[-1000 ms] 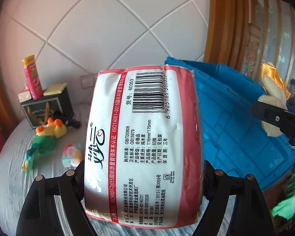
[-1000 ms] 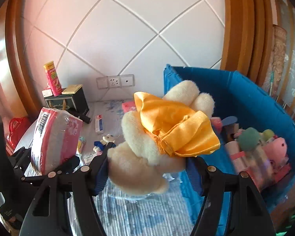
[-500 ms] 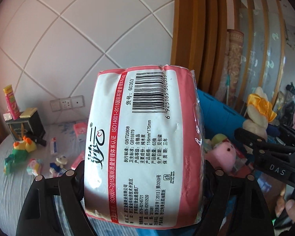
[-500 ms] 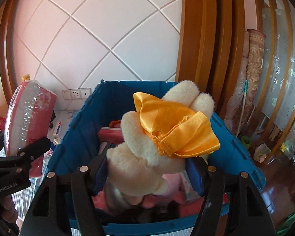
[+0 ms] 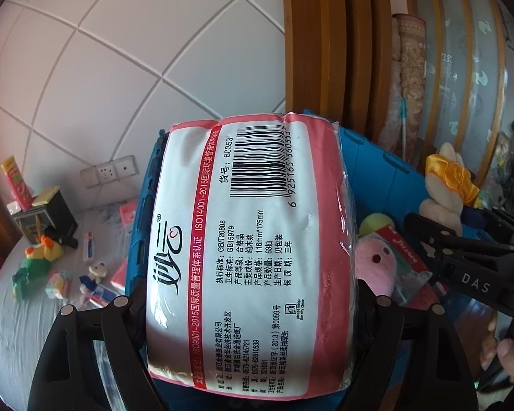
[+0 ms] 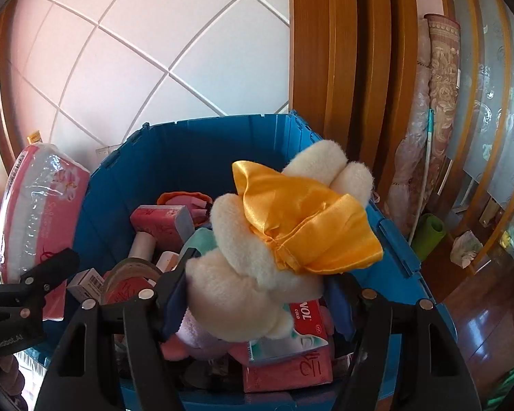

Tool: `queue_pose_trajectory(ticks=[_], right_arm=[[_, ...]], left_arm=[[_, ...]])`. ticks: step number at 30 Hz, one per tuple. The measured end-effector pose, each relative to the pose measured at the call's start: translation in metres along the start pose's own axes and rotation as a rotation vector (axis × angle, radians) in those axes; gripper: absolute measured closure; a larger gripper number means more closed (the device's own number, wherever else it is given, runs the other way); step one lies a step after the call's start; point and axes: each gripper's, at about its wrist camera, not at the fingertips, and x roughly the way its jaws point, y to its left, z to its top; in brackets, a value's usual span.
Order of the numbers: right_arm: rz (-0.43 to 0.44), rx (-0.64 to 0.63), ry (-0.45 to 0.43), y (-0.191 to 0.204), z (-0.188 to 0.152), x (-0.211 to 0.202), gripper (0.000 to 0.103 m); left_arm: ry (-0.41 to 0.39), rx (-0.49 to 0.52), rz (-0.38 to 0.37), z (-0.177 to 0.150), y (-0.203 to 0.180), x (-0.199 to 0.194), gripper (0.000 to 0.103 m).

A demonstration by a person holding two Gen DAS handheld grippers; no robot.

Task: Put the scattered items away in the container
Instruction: 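Carry both items over the blue crate and open both grippers to drop them, then move both tools back over the table toward the remaining boxes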

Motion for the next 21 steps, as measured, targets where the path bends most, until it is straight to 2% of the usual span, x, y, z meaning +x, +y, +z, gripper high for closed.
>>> queue_pose_trajectory(ticks=[3,6,10,13,16,21], right_arm=[[0.009,0.001,0.007,-0.003,-0.001,0.004,0.028],[0.011,0.007,0.009,-0.007,0.0,0.007,0.022],[0.013,0.011,0.012,-0.011,0.0,0.007,0.013],[0.018,0.01,0.008,-0.014,0.001,0.007,0.01],[0.017,0.007,0.002,-0.013,0.001,0.005,0.0],[0.009,0.011,-0.006,-0.012,-0.002,0.0,0.0]], left_arm=[[0.01,0.001,0.009,0.0,-0.003,0.003,0.016],[-0.012,0.017,0.039,0.0,-0.005,0.001,0.015],[-0.02,0.012,0.04,0.001,-0.004,-0.002,0.013],[-0.016,0.009,0.044,0.0,-0.004,-0.002,0.013],[-0.012,0.002,0.045,-0.002,-0.003,-0.004,0.013],[-0.018,-0.008,0.056,-0.008,0.003,-0.014,0.013]])
